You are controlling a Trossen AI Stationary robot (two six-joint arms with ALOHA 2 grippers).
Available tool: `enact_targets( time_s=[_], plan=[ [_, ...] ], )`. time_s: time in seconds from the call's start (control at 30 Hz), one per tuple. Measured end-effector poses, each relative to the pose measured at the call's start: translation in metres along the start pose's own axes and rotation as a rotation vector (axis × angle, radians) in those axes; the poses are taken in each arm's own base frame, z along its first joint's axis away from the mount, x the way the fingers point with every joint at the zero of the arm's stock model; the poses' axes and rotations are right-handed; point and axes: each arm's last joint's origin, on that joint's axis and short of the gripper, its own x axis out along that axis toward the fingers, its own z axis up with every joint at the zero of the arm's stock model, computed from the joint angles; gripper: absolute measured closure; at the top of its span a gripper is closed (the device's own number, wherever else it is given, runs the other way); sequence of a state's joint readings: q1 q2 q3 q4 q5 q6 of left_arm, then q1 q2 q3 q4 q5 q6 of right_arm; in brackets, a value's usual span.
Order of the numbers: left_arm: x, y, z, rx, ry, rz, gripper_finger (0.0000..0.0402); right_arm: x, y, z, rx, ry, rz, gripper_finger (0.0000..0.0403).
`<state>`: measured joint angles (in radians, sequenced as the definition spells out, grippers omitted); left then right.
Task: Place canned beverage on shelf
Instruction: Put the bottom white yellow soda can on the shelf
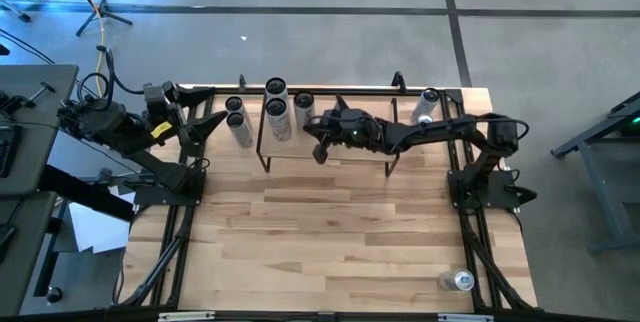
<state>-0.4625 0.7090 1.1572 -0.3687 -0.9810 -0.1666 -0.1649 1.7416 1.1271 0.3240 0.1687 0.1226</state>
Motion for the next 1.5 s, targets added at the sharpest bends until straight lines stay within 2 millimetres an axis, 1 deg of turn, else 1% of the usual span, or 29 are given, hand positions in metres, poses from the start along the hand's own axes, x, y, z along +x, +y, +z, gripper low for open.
enact_targets(
  time_s=[0.4,0.53,0.67,0.8,0.87,0.97,1.07,1.17,1.37,1.5],
  plan=[
    [0.0,0.0,0.0,-0.007,-0.002,0.014,0.0057,0.003,-0.019,0.009,0.024,-0.073,-0.001,0.0403],
    [0.0,0.001,0.0,-0.007,-0.004,0.025,0.0057,0.003,-0.023,0.013,0.029,-0.102,0.024,0.0403],
    [0.0,0.001,0.0,-0.009,-0.005,0.025,0.0057,0.003,-0.022,0.013,0.035,-0.1,0.042,0.0403],
    [0.0,0.001,0.0,-0.015,-0.004,0.025,0.0057,0.001,-0.012,0.012,0.029,-0.086,0.137,0.0403],
    [0.0,0.001,0.0,-0.016,-0.005,0.025,0.0057,-0.003,-0.007,0.013,0.016,-0.068,0.146,0.0403],
    [0.0,0.001,0.0,-0.016,-0.005,0.025,0.0057,-0.015,-0.006,0.017,-0.011,-0.021,0.082,0.0403],
    [0.0,0.001,0.0,-0.016,-0.005,0.026,0.0057,-0.025,-0.01,0.02,-0.039,0.031,-0.011,0.0403],
    [0.0,0.001,0.0,-0.017,-0.005,0.028,0.0057,-0.03,-0.014,0.021,-0.063,0.048,-0.113,0.0403],
    [0.0,0.001,0.001,-0.023,-0.009,0.029,0.0057,-0.021,-0.022,0.014,-0.06,0.051,-0.245,0.0403],
    [0.0,0.001,0.002,-0.036,-0.017,0.027,0.0057,-0.011,-0.026,0.008,-0.052,0.036,-0.264,0.0403]
  ],
)
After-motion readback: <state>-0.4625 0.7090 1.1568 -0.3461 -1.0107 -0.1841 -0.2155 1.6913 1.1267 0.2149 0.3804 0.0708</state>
